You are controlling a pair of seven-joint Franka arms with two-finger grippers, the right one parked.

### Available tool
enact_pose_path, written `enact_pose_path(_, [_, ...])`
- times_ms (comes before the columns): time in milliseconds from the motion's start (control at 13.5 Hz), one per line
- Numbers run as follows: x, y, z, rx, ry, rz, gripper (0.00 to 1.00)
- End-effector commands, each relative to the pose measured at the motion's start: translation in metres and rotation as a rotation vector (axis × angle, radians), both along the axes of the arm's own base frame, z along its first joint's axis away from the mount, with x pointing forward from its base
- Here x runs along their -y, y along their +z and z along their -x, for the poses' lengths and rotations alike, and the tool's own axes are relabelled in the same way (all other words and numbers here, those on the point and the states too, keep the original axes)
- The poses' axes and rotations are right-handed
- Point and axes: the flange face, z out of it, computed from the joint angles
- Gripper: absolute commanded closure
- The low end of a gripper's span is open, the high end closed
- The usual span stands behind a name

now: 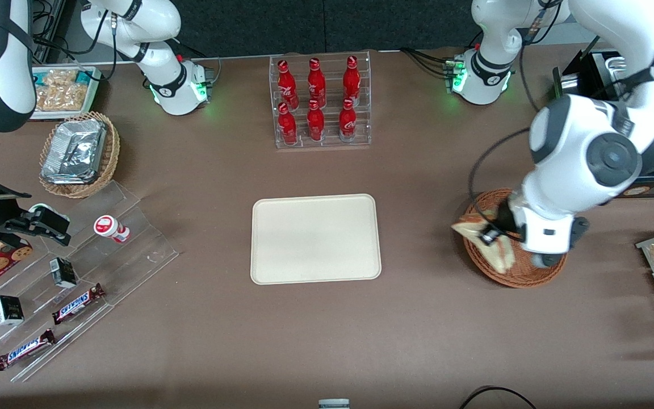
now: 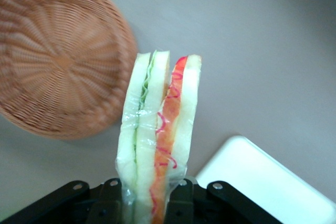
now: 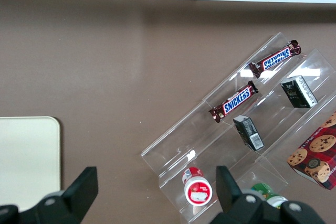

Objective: Place sandwich from basket to tray
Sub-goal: 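Close the left gripper on the sandwich and lift it, then carry the sandwich with the left gripper over the cream tray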

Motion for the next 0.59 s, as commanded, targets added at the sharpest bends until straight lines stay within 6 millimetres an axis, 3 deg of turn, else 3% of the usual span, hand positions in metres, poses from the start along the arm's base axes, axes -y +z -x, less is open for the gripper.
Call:
enact_pose_path(0, [0.066, -0.005, 0.007, -0.009, -0.099, 0.026, 1.0])
enact_pose_path(221, [0.138, -0.01, 0.018, 0.001, -0.175, 0.04, 1.0])
enact_pose_path(517, [0.212, -0.031, 0.027, 0.063, -0.297, 0.042, 1.0])
